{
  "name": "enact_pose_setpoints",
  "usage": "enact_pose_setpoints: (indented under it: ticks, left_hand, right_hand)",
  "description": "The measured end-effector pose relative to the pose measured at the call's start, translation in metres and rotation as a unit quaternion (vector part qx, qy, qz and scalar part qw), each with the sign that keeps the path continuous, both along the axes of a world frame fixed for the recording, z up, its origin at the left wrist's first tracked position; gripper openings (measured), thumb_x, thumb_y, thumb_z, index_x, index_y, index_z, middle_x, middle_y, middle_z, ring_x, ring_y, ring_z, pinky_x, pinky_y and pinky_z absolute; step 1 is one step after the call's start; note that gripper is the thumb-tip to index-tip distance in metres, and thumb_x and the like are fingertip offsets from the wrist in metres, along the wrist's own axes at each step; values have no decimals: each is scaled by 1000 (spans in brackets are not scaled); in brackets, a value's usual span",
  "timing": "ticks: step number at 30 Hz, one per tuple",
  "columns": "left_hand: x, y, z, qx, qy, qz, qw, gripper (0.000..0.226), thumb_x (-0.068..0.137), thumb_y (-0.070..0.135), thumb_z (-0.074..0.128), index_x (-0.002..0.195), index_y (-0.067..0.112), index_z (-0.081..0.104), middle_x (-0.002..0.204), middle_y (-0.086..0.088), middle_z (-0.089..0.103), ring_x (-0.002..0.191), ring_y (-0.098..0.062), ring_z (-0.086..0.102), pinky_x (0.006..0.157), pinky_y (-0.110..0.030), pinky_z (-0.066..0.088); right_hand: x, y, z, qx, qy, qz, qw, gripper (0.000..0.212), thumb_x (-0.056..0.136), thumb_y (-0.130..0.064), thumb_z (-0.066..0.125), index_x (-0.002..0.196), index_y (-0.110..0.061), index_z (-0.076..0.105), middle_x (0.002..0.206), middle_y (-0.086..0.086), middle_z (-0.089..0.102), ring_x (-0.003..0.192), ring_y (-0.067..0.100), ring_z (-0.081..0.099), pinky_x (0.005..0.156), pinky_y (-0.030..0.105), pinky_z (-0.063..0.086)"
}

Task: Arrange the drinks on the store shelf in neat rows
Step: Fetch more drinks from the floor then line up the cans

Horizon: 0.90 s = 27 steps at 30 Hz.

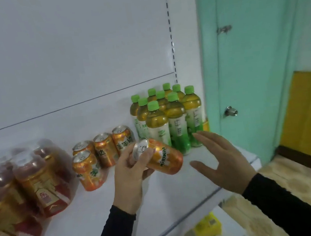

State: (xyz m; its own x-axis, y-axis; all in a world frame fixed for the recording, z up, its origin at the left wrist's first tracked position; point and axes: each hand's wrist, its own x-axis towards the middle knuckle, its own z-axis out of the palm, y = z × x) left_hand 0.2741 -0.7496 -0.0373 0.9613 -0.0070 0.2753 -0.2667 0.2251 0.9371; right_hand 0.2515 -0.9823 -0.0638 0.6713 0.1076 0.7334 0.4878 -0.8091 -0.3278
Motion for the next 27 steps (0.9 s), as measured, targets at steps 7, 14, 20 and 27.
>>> enact_pose_setpoints:
  ticks: [7, 14, 20, 27]
  left_hand:
    - [-12, -119, -7, 4, 14, -102, 995, 40, 68, 40, 79, 107, 30, 74, 109, 0, 73, 106, -28, 69, 80, -44, 58]
    - [-49, -277, -34, 16, 41, -217, 975, 56, 66, 41, 79, 119, 24, 69, 115, -2, 72, 107, -27, 70, 77, -40, 59]
    - [-87, -407, -74, 78, 51, -304, 948, 59, 61, 40, 80, 115, 22, 68, 110, 1, 74, 101, -21, 72, 74, -31, 60]
    - [-109, -540, -126, 175, 43, -393, 902, 51, 61, 41, 80, 109, 28, 71, 99, 4, 75, 92, -12, 71, 70, -25, 56]
  right_hand:
    - [-74, -124, -11, -50, -8, -127, 991, 64, 92, -56, 52, 139, -12, 53, 138, 7, 55, 128, 19, 48, 108, 25, 36]
    - [-171, -271, -43, -41, 48, -250, 966, 68, 93, -59, 46, 142, -11, 49, 144, 9, 50, 135, 24, 43, 111, 34, 33]
    - [-244, -372, -87, -18, 95, -329, 939, 67, 93, -56, 51, 141, -9, 50, 144, 10, 50, 135, 26, 45, 110, 36, 40]
    - [-297, -456, -136, 30, 148, -428, 891, 69, 90, -55, 54, 140, -9, 50, 142, 12, 50, 131, 28, 48, 108, 39, 42]
